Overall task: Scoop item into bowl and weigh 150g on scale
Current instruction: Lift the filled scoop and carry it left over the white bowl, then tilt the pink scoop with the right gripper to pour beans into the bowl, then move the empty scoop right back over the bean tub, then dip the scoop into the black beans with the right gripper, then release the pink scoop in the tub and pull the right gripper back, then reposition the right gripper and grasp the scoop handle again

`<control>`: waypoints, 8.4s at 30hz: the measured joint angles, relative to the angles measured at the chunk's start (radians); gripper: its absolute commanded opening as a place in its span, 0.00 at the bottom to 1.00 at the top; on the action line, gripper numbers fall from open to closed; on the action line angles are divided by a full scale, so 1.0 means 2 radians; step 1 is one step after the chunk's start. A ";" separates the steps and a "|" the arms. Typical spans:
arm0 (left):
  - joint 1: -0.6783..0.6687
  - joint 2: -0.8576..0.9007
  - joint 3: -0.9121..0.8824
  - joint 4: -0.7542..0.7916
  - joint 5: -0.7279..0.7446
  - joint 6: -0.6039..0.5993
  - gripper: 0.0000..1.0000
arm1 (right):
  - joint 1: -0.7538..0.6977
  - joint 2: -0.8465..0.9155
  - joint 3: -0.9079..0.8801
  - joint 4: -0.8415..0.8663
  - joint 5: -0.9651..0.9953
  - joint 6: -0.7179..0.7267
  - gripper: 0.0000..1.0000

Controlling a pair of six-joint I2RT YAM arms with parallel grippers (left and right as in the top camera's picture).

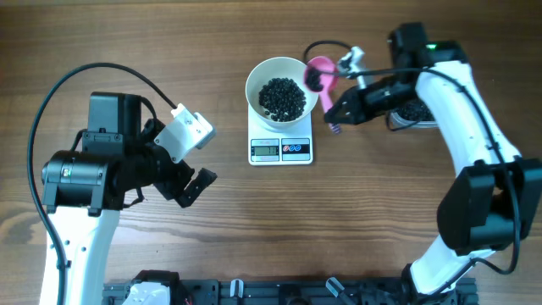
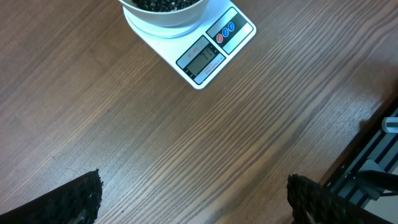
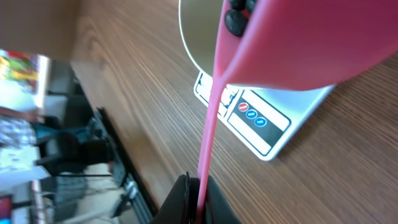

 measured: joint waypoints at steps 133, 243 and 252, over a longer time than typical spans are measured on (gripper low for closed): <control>0.000 0.000 0.000 0.000 0.000 0.000 1.00 | -0.164 0.014 -0.007 -0.052 0.331 0.127 0.17; 0.000 0.000 0.000 0.000 0.000 0.000 1.00 | 0.193 -0.184 -0.435 0.343 0.895 1.204 0.63; 0.000 0.000 0.000 0.000 0.000 0.000 1.00 | 0.152 -0.184 -0.435 0.363 0.903 1.204 0.60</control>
